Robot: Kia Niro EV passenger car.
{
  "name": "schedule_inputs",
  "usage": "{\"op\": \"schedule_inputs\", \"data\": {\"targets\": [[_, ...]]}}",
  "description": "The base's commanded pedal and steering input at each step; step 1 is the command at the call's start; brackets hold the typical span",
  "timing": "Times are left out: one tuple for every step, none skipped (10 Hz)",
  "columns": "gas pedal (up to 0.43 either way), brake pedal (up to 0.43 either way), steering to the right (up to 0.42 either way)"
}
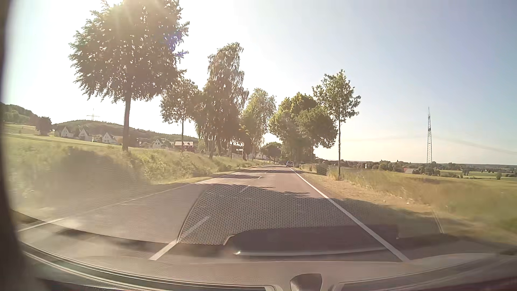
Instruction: Follow the waypoints while adhering to traffic rules and regulations
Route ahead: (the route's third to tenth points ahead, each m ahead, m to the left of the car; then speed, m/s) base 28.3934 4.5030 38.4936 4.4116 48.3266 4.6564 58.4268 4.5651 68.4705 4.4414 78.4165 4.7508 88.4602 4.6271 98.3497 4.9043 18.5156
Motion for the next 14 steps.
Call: {"op": "schedule_inputs", "data": {"targets": [[0.177,0.006,0.004],[0.177,0.006,0.004],[0.177,0.006,0.004],[0.177,0.006,0.004],[0.177,0.006,0.003],[0.177,0.006,0.003],[0.189,0.006,0.003],[0.189,0.006,0.002],[0.189,0.006,0.001],[0.189,0.006,0.001],[0.189,0.006,0.001],[0.189,0.006,0.001],[0.189,0.006,0.001],[0.189,0.006,0.001]]}}
